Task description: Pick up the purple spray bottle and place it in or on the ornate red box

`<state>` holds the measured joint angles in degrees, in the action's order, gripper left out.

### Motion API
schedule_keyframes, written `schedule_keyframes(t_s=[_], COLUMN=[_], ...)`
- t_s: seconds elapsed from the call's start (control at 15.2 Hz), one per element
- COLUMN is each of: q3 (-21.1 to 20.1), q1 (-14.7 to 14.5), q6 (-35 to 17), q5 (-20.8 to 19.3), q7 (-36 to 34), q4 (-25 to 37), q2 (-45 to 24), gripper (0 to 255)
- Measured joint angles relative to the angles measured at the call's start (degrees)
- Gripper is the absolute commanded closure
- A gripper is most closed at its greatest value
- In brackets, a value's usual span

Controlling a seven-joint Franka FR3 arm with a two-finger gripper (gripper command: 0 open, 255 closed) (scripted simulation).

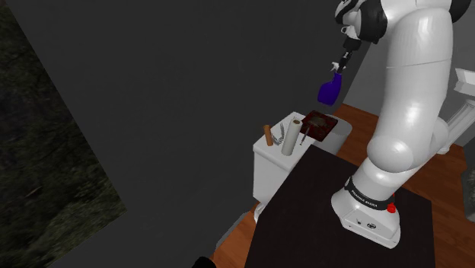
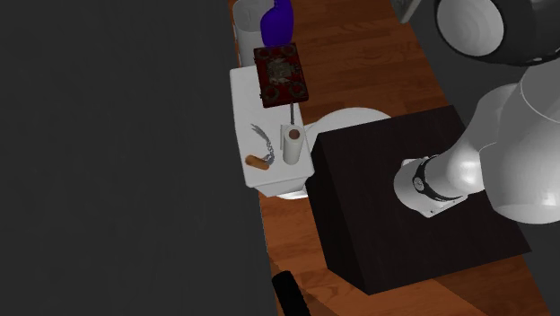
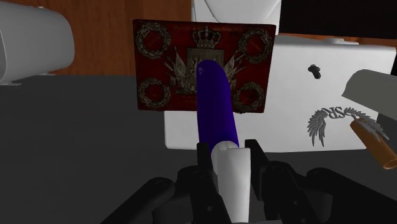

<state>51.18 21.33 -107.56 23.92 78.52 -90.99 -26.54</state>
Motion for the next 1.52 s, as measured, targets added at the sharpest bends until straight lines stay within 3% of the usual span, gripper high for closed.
schedule_keyframes(t_s=[1.52], q3=[-4.48], q1=[1.94], q6=[-13.42], q5=[6.64], q7=[4.65], q4=[-8.71], q2=[-6.75], gripper=[255])
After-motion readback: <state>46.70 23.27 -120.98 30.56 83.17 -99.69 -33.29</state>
